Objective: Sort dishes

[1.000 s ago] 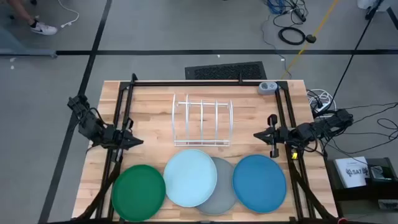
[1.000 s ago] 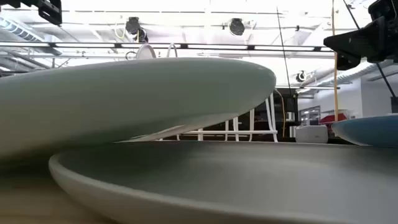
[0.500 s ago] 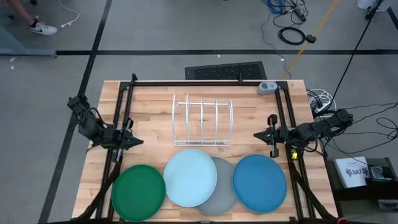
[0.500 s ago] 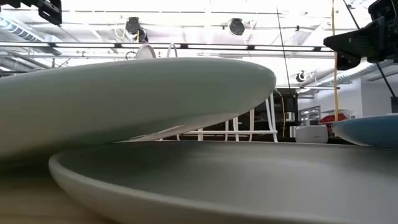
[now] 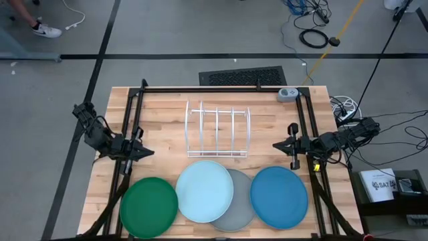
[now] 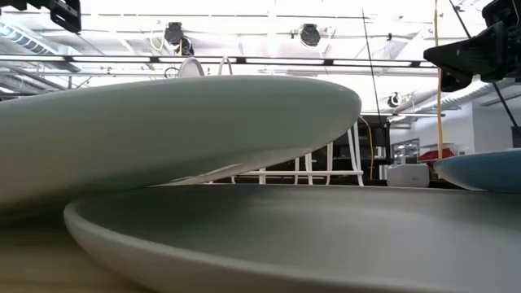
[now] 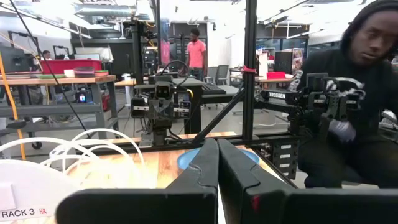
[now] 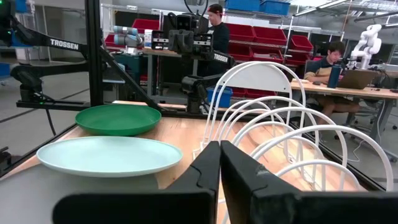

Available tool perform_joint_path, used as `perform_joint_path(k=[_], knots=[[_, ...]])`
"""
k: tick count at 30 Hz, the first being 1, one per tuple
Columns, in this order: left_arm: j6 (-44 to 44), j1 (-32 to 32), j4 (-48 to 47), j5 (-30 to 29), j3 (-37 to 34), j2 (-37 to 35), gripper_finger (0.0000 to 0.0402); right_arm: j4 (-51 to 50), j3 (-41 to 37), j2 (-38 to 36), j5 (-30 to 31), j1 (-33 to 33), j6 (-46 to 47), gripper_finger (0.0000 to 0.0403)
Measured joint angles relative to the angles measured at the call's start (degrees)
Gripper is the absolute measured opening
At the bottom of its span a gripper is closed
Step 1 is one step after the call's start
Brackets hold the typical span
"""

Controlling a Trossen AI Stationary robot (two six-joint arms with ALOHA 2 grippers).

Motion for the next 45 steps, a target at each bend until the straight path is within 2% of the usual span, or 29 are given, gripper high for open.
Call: perform_joint_path(k=[25,27,29,30,32,36,38,40,45], knots=[[0.0,0.0,0.0,0.0,0.0,0.0,0.0000,0.0,0.0,0.0,0.0,0.0,0.0,0.0009],[4.3,0.2,1.9,-2.2,0.0,0.0,0.0000,0.0,0.0,0.0,0.0,0.0,0.0,0.0009],[5.9,0.6,7.8,-3.7,0.0,0.1,0.0000,0.0,0.0,0.0,0.0,0.0,0.0,0.0009],[7.3,0.9,10.5,-2.8,0.1,0.3,0.0000,0.0,0.0,0.0,0.0,0.0,0.0,0.0009],[12.2,1.8,14.8,3.4,0.1,1.9,0.0000,0.0,0.0,0.0,0.0,0.0,0.0,0.0009],[21.1,4.6,22.8,23.5,0.1,7.2,0.0000,0.0,0.0,0.0,0.0,0.0,0.0,0.0009],[22.0,6.2,26.3,30.4,0.1,11.2,0.0000,0.0,0.0,0.0,0.0,0.0,0.0,0.0009],[21.3,7.9,31.5,31.9,0.1,16.2,0.0000,0.0,0.0,0.0,0.0,0.0,0.0,0.0009],[16.7,13.0,50.5,31.2,0.1,32.6,0.0000,0.0,0.0,0.0,0.0,0.0,0.0,0.0009]])
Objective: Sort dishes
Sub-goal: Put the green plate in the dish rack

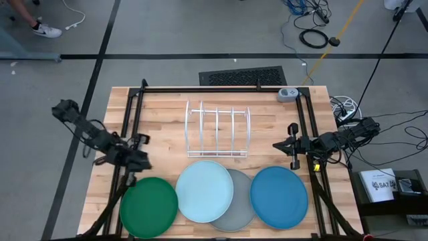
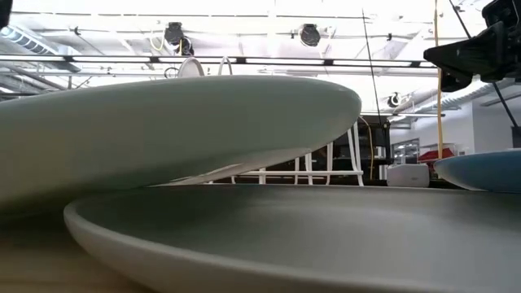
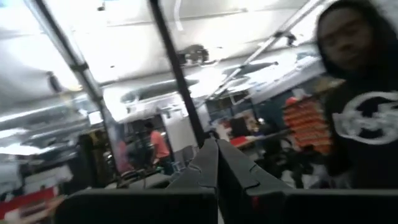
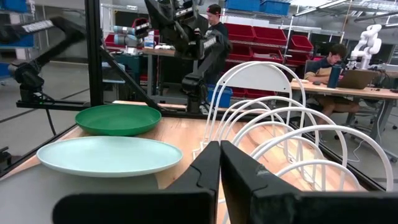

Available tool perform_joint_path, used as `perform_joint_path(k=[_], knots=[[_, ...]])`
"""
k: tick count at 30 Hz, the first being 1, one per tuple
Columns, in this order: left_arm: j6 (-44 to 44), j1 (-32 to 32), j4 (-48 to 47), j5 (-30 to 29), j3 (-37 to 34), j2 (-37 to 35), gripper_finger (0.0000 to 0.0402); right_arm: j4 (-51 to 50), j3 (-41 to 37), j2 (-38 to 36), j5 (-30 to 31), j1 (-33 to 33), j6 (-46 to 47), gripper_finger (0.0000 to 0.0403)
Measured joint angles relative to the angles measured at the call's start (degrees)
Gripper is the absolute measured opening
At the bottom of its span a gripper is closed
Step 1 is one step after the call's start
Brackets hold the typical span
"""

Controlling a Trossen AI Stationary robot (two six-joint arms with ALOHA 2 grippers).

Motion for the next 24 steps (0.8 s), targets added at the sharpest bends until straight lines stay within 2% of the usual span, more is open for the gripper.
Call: perform_joint_path(k=[5,10,15,17,19,22,24], knots=[[-0.1,2.7,9.1,-0.4,3.0,13.9,0.0000,0.0,0.0,0.0,0.0,0.0,0.0,0.0009],[-0.5,2.9,8.9,-0.2,7.8,22.8,0.0000,0.0,0.0,0.0,0.0,0.0,0.0,0.0009],[-6.4,2.7,6.8,0.8,13.1,29.0,0.0000,0.0,0.0,0.0,0.4,0.0,-2.5,0.0009],[-9.2,2.7,2.4,1.0,15.5,30.4,0.0000,0.0,0.0,0.0,0.4,0.0,-6.5,0.0009],[-13.7,2.3,-5.8,-2.1,17.9,31.1,0.0000,0.0,0.0,0.0,0.3,0.0,-9.4,0.0009],[-20.9,0.0,-25.4,-11.4,21.7,31.3,0.0013,1.7,0.0,0.0,0.3,0.0,-8.7,0.0009],[-26.6,-1.9,-39.3,-13.9,24.6,31.3,0.0035,3.3,0.0,0.0,0.1,0.0,-3.4,0.0009]])
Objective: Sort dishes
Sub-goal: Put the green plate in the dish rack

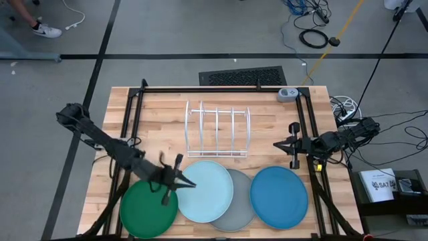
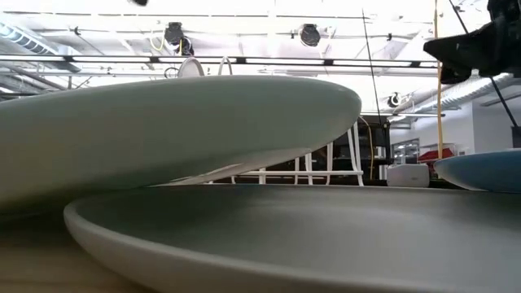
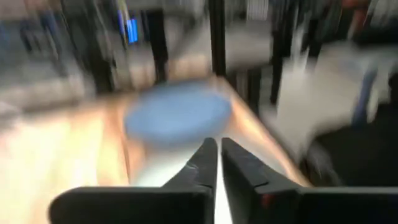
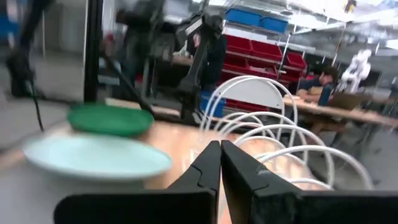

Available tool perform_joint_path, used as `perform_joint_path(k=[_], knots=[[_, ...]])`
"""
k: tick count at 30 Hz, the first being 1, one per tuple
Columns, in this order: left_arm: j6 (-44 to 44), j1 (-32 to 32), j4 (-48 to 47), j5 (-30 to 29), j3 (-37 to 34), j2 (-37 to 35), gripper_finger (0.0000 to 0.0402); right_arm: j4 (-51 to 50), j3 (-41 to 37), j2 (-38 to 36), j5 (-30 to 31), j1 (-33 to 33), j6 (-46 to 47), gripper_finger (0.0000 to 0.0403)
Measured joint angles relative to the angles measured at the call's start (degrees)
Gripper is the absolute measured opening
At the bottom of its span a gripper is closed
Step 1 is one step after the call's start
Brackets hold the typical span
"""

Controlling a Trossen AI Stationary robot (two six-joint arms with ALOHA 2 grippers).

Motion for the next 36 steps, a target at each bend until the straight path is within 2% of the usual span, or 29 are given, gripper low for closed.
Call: perform_joint_path(k=[4,9,12,14,17,28,36], knots=[[-14.1,-3.4,-22.8,-1.7,5.8,0.0,0.0101,3.1,0.0,0.0,-0.1,0.0,10.2,0.0009],[-27.9,-5.7,-45.3,-1.0,11.7,0.0,0.0187,5.9,0.0,0.0,0.2,0.0,11.3,0.0009],[-34.3,-5.6,-58.1,1.7,12.4,-0.1,0.0215,7.1,0.0,0.0,0.7,0.0,11.3,0.0009],[-36.3,-5.0,-63.1,3.2,11.9,0.0,0.0222,7.3,0.0,0.0,1.7,0.0,11.3,0.0009],[-36.6,-3.7,-64.8,6.4,10.6,0.0,0.0223,7.5,0.0,0.0,3.4,0.0,11.3,0.0009],[-33.0,-0.8,-64.1,10.2,4.2,1.9,0.0224,7.4,0.0,0.0,3.4,0.0,12.4,0.0009],[-29.7,1.2,-56.6,12.4,0.8,4.7,0.0224,7.3,0.0,0.0,3.4,0.0,14.3,0.0009]])
